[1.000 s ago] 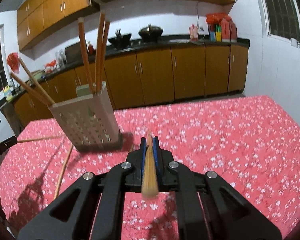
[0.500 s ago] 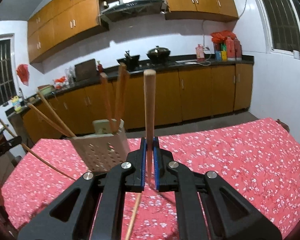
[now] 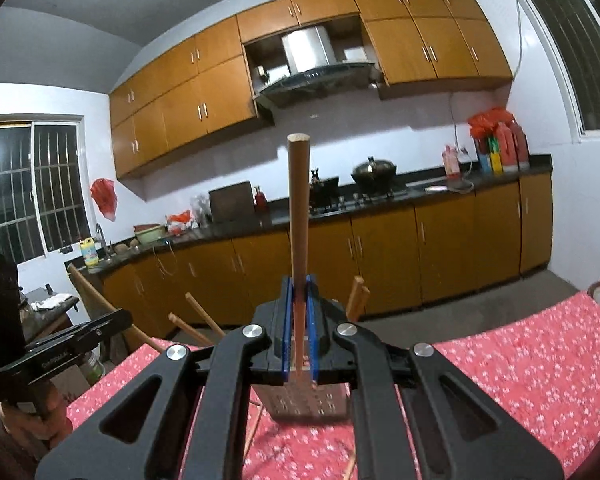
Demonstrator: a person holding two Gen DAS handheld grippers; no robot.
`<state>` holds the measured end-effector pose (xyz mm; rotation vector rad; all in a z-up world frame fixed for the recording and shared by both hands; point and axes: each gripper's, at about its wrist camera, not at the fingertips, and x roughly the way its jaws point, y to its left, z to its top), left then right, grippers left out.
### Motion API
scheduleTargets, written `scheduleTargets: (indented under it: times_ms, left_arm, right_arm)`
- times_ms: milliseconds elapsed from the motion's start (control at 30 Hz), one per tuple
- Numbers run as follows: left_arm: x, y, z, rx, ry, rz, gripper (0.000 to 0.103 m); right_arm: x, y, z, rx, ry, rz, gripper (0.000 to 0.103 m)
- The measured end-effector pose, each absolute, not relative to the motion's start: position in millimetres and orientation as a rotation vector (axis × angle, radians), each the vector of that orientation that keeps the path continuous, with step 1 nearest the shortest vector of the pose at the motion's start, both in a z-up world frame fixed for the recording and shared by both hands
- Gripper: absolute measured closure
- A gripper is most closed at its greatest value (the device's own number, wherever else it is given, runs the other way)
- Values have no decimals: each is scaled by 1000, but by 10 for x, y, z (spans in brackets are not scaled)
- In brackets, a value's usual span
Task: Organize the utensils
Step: 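Lift both held chopsticks upright and carry them over the beige holder, then lower both chopsticks into the beige holder and open both grippers, then move both open grippers down toward the remaining chopsticks on the table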
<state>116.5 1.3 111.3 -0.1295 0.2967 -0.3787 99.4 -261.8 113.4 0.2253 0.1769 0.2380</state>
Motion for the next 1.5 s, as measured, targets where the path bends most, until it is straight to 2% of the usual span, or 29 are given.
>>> scheduleTargets:
  times_ms: [467, 900, 1000, 1133, 1500]
  left_arm:
    - [1543, -174, 1436, -211, 128, -267, 95]
    - [1945, -272, 973, -196, 235, -268, 95]
    - [1935, -264, 946, -200, 231, -269, 82]
    - [1908, -234, 946, -209, 226, -269, 80]
    - [1559, 40, 911, -218, 233, -232, 78]
  right_arm:
    - [1332, -2442, 1080, 185, 146, 174, 96]
    - [1609, -2347, 717, 187, 313, 198, 95]
    - [1605, -2345, 716, 186, 322, 200, 94]
    - [1559, -2353, 752, 194, 309, 192, 73]
    - [1177, -2538, 881, 198, 255, 161, 73]
